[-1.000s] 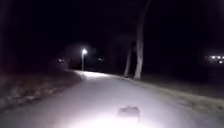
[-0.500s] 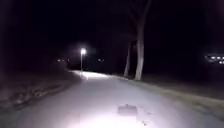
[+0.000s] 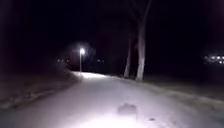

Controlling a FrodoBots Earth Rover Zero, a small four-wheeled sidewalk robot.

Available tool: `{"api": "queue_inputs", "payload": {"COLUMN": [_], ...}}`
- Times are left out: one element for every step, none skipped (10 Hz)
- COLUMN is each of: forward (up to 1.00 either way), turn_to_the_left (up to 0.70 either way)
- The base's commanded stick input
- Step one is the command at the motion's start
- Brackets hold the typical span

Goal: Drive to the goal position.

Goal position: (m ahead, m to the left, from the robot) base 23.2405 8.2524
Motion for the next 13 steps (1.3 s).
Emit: {"api": "queue_inputs", "payload": {"forward": [0.7, 0.7, 0.7, 0.7, 0.7, 0.7, 0.7, 0.7, 0.7, 0.7, 0.7, 0.7, 0.7], "turn_to_the_left": [0.0, 0.0, 0.0, 0.0, 0.0, 0.0, 0.0, 0.0, 0.0, 0.14, 0.14, 0.14, 0.14]}}
